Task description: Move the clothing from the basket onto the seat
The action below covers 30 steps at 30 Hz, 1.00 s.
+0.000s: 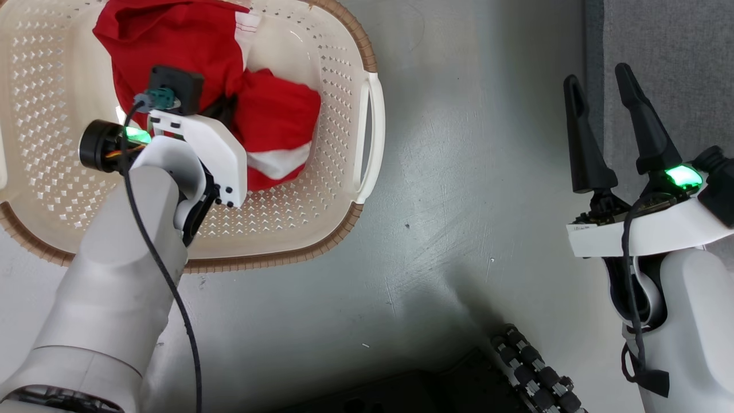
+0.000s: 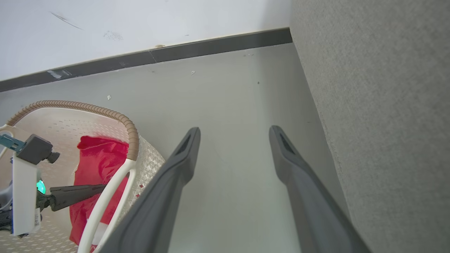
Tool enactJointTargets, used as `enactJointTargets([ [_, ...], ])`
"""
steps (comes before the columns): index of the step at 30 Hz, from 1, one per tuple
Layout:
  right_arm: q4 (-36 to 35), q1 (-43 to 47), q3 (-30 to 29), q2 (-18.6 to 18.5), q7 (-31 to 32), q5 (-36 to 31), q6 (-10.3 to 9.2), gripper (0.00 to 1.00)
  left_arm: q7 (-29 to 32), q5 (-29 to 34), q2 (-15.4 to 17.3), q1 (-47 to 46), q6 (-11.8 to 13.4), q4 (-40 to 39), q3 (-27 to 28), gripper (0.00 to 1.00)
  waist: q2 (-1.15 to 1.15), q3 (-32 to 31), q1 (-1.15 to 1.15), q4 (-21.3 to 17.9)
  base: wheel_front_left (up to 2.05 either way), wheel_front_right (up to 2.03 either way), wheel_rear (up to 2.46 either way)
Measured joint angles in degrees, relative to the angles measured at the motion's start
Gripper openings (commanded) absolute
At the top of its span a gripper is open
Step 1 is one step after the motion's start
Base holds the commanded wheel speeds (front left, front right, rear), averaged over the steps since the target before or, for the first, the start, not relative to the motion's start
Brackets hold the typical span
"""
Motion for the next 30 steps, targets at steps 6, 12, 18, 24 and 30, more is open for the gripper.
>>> enactJointTargets([
  [6, 0.0, -1.8, -0.3, 0.0, 0.0, 0.2, 0.0, 1.0, -4.0, -1.3, 0.9, -0.1, -0.5, -2.3, 1.5, 0.0, 0.0, -0.4, 0.0, 0.6, 0.0, 0.0, 0.0],
  [12, 0.2, -4.0, -1.2, 0.0, 0.0, 0.2, 0.0, 1.0, -7.8, -2.7, 1.6, 0.6, -1.0, -4.8, 3.1, 0.0, 0.0, -1.0, 0.0, 1.5, 0.0, 0.0, 0.0],
  [18, 1.1, -6.0, -2.0, 0.0, 0.0, 0.1, 0.0, 1.0, -11.3, -3.4, 2.8, 2.7, -1.0, -7.3, 3.8, 0.0, 0.0, -2.0, 0.0, 2.6, 0.0, 0.0, 0.0],
  [24, 2.1, -7.6, -2.3, 0.0, 0.0, -0.3, 0.0, 1.0, -14.9, -4.0, 3.1, 4.2, -1.2, -10.5, 4.7, 0.0, 0.0, -3.4, 0.0, 3.6, 0.0, 0.0, 0.0],
  [30, 3.2, -9.7, -2.6, -0.1, 0.0, -1.4, 0.0, 1.0, -17.4, -4.8, 3.5, 7.2, -1.3, -13.5, 5.3, 0.0, 0.0, -5.6, 0.0, 4.9, 0.0, 0.0, 0.0],
])
